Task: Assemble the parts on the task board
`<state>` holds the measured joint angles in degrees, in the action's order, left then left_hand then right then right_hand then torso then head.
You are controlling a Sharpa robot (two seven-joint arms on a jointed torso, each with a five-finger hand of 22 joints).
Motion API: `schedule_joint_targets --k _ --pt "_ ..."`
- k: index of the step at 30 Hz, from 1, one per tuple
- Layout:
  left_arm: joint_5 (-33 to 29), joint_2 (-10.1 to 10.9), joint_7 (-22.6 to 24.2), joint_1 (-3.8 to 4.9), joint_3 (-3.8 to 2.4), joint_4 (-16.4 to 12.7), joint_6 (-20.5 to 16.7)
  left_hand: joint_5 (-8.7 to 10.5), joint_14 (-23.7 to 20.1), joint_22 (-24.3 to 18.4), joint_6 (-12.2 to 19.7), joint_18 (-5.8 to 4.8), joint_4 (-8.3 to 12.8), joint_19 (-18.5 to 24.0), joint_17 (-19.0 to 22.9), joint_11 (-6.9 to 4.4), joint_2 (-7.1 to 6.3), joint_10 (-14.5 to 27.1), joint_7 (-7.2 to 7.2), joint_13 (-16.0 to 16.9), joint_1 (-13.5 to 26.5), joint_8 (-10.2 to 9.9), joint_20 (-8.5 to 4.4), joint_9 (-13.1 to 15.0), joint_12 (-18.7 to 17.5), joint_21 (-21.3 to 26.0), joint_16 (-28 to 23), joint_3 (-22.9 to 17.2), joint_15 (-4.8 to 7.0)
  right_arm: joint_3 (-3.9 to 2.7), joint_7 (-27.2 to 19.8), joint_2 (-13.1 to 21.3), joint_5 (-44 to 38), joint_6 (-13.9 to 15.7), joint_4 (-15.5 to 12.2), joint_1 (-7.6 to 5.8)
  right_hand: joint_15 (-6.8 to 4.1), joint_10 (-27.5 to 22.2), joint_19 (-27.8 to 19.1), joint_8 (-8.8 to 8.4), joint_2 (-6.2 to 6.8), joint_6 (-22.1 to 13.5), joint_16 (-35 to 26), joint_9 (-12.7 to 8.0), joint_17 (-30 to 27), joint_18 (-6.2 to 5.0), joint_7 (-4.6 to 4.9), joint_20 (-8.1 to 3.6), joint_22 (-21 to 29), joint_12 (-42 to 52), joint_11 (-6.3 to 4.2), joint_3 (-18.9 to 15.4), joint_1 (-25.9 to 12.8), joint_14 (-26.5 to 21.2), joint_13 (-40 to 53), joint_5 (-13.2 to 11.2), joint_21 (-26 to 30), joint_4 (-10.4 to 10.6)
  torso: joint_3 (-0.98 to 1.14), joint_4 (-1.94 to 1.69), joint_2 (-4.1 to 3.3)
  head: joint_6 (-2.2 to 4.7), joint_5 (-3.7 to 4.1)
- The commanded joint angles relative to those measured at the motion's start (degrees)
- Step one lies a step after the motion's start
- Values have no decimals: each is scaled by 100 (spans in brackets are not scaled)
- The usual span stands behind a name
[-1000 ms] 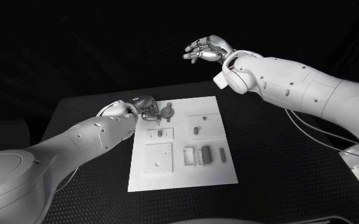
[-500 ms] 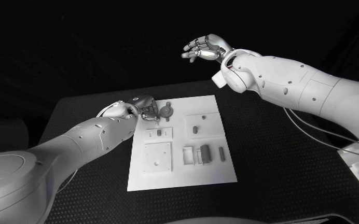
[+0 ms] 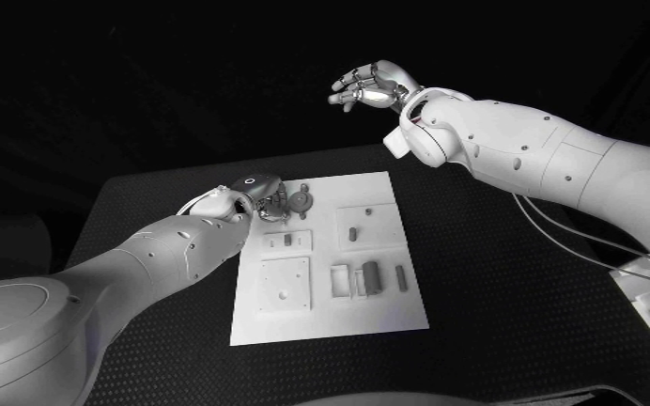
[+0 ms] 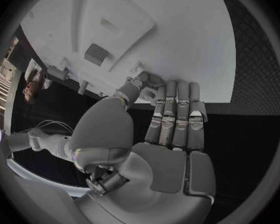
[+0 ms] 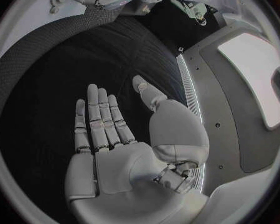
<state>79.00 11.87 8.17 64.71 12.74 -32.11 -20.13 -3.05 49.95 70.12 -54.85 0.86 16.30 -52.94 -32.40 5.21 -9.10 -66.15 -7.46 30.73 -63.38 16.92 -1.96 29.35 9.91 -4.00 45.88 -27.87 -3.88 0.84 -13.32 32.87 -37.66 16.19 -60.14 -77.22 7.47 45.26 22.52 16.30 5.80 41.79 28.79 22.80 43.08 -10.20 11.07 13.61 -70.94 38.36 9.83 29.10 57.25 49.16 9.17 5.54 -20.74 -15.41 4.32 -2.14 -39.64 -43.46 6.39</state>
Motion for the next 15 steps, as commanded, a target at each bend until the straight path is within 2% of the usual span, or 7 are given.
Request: schedule_joint_targets --k 1,8,15 --pt "331 -25 -106 -184 70 -36 470 15 33 11 -30 -27 10 -55 -8 -3 15 31 -15 28 -58 27 3 4 -4 6 20 10 15 -5 -39 -2 -13 -61 -6 -1 -6 -18 16 25 -22 -48 -22 -8 -7 91 234 -1 -11 39 -5 -2 -19 43 -9 -8 27 47 4 1 -3 14 4" --pt "336 -21 -97 -196 70 -5 562 12 35 12 -16 -29 7 -59 -9 1 58 57 -34 108 -77 8 0 -6 -11 9 20 -23 18 -5 -39 -2 -13 -58 -1 -1 -6 -19 16 26 -22 -48 -22 -9 -7 91 234 -1 -13 40 -5 -2 -20 43 -10 -8 30 48 4 3 -2 12 6" --pt "344 17 -60 -207 70 1 636 -8 74 21 -139 -41 -22 -93 -11 -43 263 -21 4 298 -220 24 -17 -23 -3 3 33 -337 40 -5 -39 8 -11 -58 -6 -1 -6 -18 16 27 -23 -48 -22 -10 -8 91 234 -1 -15 41 -5 -3 -22 43 -12 -8 32 49 1 -1 -1 23 2"
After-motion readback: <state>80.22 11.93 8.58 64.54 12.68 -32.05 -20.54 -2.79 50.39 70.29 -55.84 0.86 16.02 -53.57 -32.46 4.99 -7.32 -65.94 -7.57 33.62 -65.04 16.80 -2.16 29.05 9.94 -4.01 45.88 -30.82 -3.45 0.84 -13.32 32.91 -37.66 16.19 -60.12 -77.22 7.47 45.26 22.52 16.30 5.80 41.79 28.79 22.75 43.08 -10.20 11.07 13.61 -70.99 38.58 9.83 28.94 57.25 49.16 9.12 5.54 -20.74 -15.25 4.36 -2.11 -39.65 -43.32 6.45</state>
